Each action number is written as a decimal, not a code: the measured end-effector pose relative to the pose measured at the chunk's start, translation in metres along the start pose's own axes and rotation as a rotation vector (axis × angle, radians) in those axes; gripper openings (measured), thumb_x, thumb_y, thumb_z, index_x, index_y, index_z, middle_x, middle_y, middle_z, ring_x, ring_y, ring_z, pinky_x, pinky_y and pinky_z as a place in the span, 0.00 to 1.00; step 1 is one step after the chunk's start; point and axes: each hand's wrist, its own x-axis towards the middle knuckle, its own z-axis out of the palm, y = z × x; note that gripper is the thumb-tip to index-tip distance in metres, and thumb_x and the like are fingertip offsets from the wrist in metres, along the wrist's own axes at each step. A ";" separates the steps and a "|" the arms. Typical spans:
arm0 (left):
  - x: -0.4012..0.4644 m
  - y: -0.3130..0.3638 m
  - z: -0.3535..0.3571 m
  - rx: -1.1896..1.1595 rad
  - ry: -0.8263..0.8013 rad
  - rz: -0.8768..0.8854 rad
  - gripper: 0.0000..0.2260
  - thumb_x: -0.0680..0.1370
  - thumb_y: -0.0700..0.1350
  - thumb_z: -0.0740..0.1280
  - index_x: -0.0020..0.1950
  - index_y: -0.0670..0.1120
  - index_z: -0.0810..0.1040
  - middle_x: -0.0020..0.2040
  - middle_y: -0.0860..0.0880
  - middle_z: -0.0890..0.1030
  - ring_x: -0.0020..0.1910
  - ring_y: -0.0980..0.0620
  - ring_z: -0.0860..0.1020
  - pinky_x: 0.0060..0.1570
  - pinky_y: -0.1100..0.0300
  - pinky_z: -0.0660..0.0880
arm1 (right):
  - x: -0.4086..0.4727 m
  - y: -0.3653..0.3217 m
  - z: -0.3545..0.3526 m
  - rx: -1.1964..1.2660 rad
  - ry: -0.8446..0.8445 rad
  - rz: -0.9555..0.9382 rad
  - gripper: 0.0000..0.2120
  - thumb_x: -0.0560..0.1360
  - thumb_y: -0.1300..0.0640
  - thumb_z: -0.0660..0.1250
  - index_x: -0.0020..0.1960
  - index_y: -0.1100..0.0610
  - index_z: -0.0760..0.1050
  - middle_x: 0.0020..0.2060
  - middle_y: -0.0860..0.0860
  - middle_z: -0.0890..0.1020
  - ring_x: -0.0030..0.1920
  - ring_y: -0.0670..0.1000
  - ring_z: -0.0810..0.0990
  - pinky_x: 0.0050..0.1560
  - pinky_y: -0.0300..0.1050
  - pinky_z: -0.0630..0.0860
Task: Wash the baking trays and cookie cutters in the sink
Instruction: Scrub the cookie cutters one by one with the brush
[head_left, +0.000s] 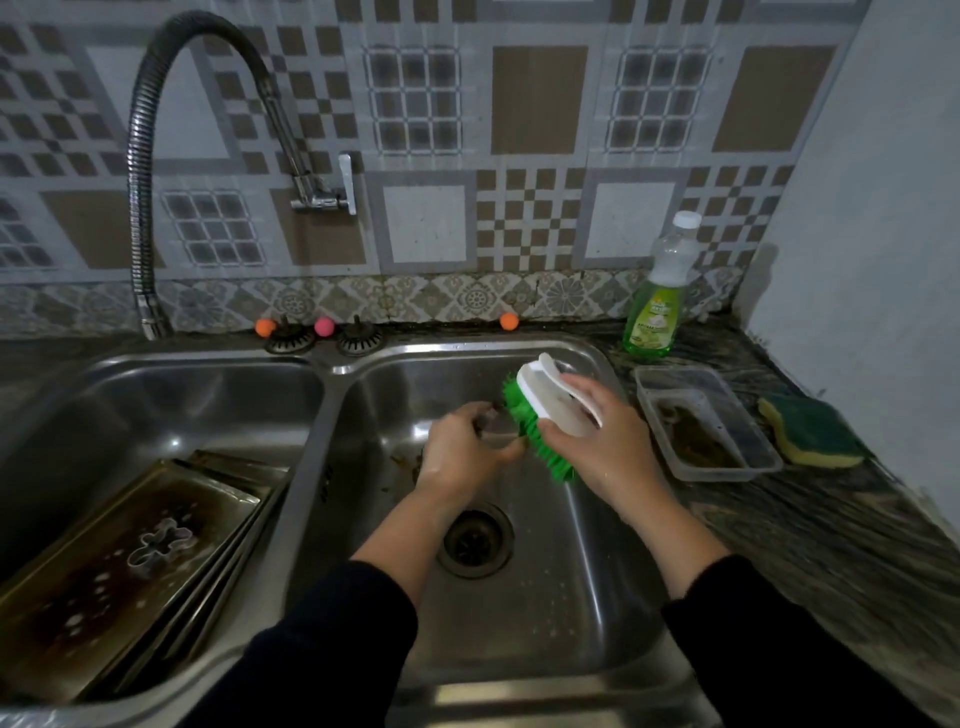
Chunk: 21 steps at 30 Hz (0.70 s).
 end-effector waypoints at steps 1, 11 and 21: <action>0.001 -0.001 -0.004 -0.010 0.019 -0.006 0.22 0.66 0.51 0.78 0.57 0.46 0.80 0.45 0.54 0.79 0.40 0.57 0.75 0.35 0.72 0.67 | -0.004 0.001 -0.001 -0.012 -0.005 -0.005 0.25 0.69 0.55 0.74 0.64 0.47 0.73 0.53 0.39 0.75 0.54 0.41 0.74 0.48 0.34 0.67; 0.009 -0.001 -0.033 0.201 0.073 0.111 0.27 0.63 0.57 0.78 0.58 0.48 0.79 0.53 0.51 0.82 0.52 0.50 0.78 0.51 0.60 0.74 | -0.005 -0.008 0.000 -0.139 -0.030 -0.083 0.28 0.67 0.54 0.75 0.66 0.45 0.72 0.56 0.41 0.77 0.51 0.40 0.72 0.45 0.31 0.66; 0.007 -0.025 -0.058 0.300 0.052 0.097 0.26 0.61 0.57 0.77 0.56 0.49 0.79 0.48 0.50 0.81 0.53 0.50 0.76 0.48 0.59 0.73 | 0.006 -0.028 0.041 -0.314 -0.196 -0.154 0.30 0.66 0.52 0.75 0.66 0.43 0.72 0.57 0.47 0.78 0.57 0.50 0.76 0.52 0.44 0.74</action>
